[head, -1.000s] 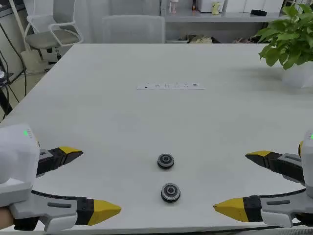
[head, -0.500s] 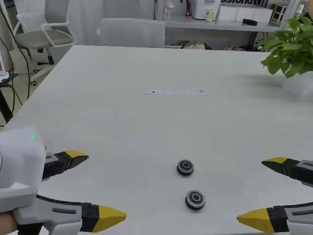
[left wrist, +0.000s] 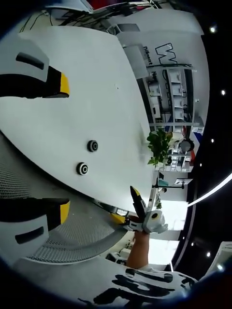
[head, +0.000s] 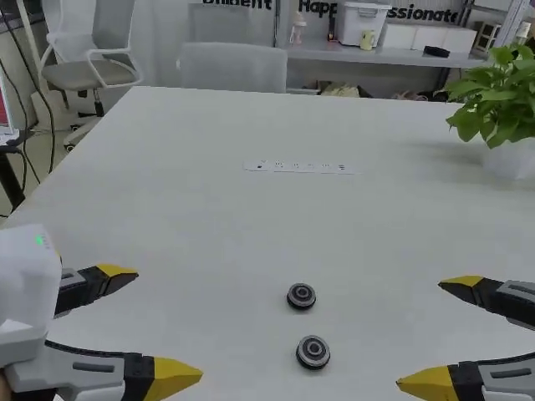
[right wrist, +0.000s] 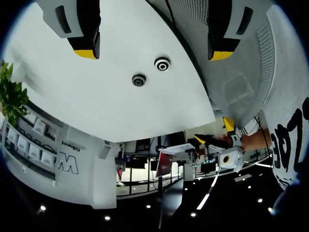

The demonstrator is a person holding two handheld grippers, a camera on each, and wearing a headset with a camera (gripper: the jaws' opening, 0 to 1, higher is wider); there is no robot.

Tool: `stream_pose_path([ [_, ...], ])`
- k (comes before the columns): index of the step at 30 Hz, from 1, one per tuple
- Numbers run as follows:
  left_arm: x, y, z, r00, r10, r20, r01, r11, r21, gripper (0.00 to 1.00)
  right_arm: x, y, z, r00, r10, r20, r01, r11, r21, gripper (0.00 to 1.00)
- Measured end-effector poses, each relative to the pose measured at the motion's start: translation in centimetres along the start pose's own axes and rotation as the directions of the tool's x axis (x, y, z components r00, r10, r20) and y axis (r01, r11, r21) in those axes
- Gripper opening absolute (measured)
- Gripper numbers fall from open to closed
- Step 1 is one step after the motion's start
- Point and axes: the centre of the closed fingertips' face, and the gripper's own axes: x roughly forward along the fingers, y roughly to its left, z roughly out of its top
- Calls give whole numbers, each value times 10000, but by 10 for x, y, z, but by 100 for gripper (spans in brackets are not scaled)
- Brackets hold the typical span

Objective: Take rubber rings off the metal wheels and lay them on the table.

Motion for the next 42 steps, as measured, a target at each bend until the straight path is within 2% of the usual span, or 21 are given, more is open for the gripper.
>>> stream_pose_path([
  [11,5,6,6,9987,503,-40,-503,9986,-158,84,4,-9,-8,9992,407,22,-406,9990,-194,92],
  [24,17,11,14,9976,686,-118,-688,9975,-128,84,8,-23,-14,9980,623,46,-622,9977,-269,92],
  [30,21,12,14,9974,701,-188,-703,9975,-114,84,10,-24,-13,9973,714,144,-710,9971,-268,92],
  [38,26,12,4,9973,596,-438,-606,9979,-210,84,17,-26,-18,9963,863,-26,-864,9957,-344,92],
  [42,27,14,5,9972,575,-481,-584,9981,-177,84,21,-24,-16,9955,944,-45,-945,9949,-347,91],
])
